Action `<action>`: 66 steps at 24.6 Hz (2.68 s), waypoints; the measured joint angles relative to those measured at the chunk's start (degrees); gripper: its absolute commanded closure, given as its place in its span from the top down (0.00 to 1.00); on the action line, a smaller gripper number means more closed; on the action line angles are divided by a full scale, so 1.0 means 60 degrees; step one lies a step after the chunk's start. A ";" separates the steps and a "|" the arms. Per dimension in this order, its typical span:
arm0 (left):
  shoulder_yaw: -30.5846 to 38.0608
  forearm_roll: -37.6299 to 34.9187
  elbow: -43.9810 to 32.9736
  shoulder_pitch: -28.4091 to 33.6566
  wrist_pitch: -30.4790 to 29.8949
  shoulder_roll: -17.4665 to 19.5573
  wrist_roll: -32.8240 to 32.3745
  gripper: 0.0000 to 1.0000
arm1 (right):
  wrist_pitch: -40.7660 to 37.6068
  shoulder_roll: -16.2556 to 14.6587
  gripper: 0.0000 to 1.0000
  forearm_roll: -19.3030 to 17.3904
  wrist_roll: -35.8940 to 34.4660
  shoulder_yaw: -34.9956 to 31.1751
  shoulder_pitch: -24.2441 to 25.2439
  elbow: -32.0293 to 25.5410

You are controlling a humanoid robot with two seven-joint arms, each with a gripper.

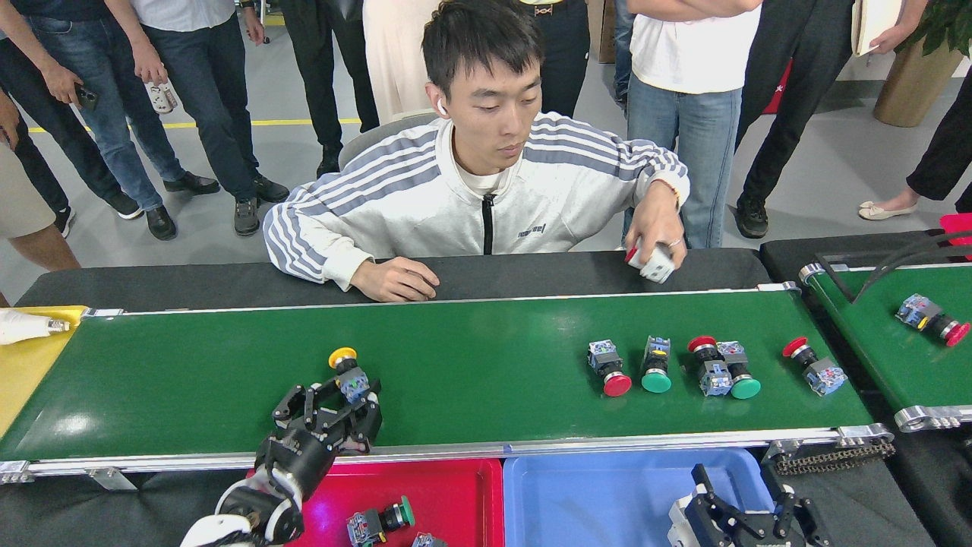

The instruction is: Pick switch part from conveyor to tray

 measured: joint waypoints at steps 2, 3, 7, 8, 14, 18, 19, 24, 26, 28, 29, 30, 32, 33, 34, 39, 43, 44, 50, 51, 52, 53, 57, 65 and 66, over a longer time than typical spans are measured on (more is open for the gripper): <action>0.0374 0.0000 -0.0770 0.0756 -0.0662 0.0022 -0.0018 1.00 | 0.0505 -0.0004 1.00 0.0268 0.0005 0.0610 -0.0279 0.0148; 0.0540 0.0001 -0.0979 0.1006 -0.0821 -0.0044 -0.0021 1.00 | 0.0766 -0.0004 1.00 0.0357 0.0060 0.0999 -0.0452 0.0272; 0.0711 -0.0012 -0.1133 0.1457 -0.1116 -0.0361 -0.0035 1.00 | 0.1847 -0.0171 1.00 0.0493 0.0273 0.2180 -0.1394 0.1059; 0.0742 -0.0012 -0.1131 0.1461 -0.1136 -0.0366 -0.0035 1.00 | 0.2081 -0.0194 1.00 0.0496 0.0311 0.2362 -0.1612 0.1265; 0.1451 -0.0013 -0.0928 0.1527 0.0054 -0.0376 -0.0041 1.00 | 0.2928 -0.0203 1.00 0.0497 0.0581 0.2967 -0.2751 0.2345; 0.2292 0.0022 -0.0537 0.1528 0.1090 -0.0373 -0.0047 1.00 | 0.3099 -0.0192 0.68 0.0495 0.0665 0.3314 -0.3428 0.3275; 0.2431 0.0025 -0.0488 0.1528 0.1162 -0.0369 -0.0049 1.00 | 0.3147 -0.0192 0.44 0.0490 0.0685 0.3447 -0.3593 0.3485; 0.2578 0.0027 -0.0412 0.1526 0.1291 -0.0369 -0.0065 0.99 | 0.3227 -0.0430 0.03 0.0393 0.0774 0.4012 -0.3883 0.3810; 0.2579 0.0027 -0.0406 0.1515 0.1299 -0.0369 -0.0073 0.98 | 0.3193 -0.0500 0.02 0.0380 0.0777 0.4058 -0.3882 0.3809; 0.2585 0.0027 -0.0400 0.1507 0.1324 -0.0369 -0.0076 0.99 | 0.3005 -0.0500 0.02 0.0378 0.0783 0.4072 -0.3863 0.3693; 0.2590 0.0027 -0.0397 0.1503 0.1340 -0.0369 -0.0076 0.99 | 0.2889 -0.0500 0.02 0.0376 0.0785 0.4085 -0.3809 0.3494; 0.2605 0.0027 -0.0395 0.1490 0.1354 -0.0369 -0.0076 0.99 | 0.2728 -0.0499 0.02 0.0376 0.0790 0.4097 -0.3632 0.3177; 0.2731 0.0028 -0.0394 0.1473 0.1384 -0.0374 -0.0076 0.99 | 0.2249 -0.0500 0.02 0.0376 0.0792 0.4150 -0.3054 0.2422; 0.2866 0.0029 -0.0395 0.1461 0.1391 -0.0379 -0.0076 0.99 | 0.1940 -0.0500 0.02 0.0376 0.0792 0.4273 -0.2671 0.1930; 0.3022 0.0030 -0.0395 0.1450 0.1416 -0.0390 -0.0076 0.99 | 0.1545 -0.0500 0.03 0.0376 0.0792 0.4514 -0.2284 0.1403; 0.3331 0.0031 -0.0456 0.1226 0.1467 -0.0476 -0.0076 0.99 | -0.0151 -0.0490 1.00 0.0402 0.0800 0.6368 -0.1290 0.0397; 0.3021 -0.0005 -0.0575 0.0955 0.1477 -0.0604 -0.0062 0.99 | -0.0424 -0.0379 1.00 0.0404 0.0800 0.6814 -0.1291 0.0433; 0.2838 -0.0031 -0.0611 0.0855 0.1477 -0.0706 -0.0040 0.99 | -0.0440 -0.0374 1.00 0.0395 0.0800 0.6813 -0.1291 0.0433; 0.1700 -0.0455 -0.0681 0.0160 0.1974 -0.1331 -0.0171 0.99 | -0.0020 -0.0360 1.00 0.0176 0.0037 0.4192 -0.0657 0.0043; 0.1444 -0.0735 -0.0649 -0.0023 0.2251 -0.1411 -0.0186 0.99 | 0.0264 -0.0360 1.00 0.0163 -0.0165 0.3467 -0.0242 -0.0028; 0.1207 -0.0943 -0.0591 -0.0188 0.2485 -0.1493 -0.0198 0.99 | 0.0521 -0.0360 1.00 0.0150 -0.0390 0.2880 0.0064 -0.0051; 0.1008 -0.1079 -0.0505 -0.0325 0.2695 -0.1598 -0.0212 0.99 | 0.0716 -0.0360 1.00 0.0144 -0.0558 0.2375 0.0328 -0.0061; 0.0527 -0.1240 0.0381 -0.0951 0.3208 -0.1985 -0.0519 0.99 | 0.1158 -0.0360 1.00 0.0136 -0.0822 0.1304 0.0621 -0.0038; 0.0485 -0.1489 0.1941 -0.1930 0.3625 -0.2374 -0.0784 0.99 | 0.1757 -0.0349 1.00 0.0319 -0.0265 0.2262 -0.1262 0.1189; 0.0482 -0.1496 0.2003 -0.1971 0.3646 -0.2374 -0.0789 0.99 | 0.2031 -0.0348 1.00 0.0320 -0.0154 0.2593 -0.1643 0.1555</action>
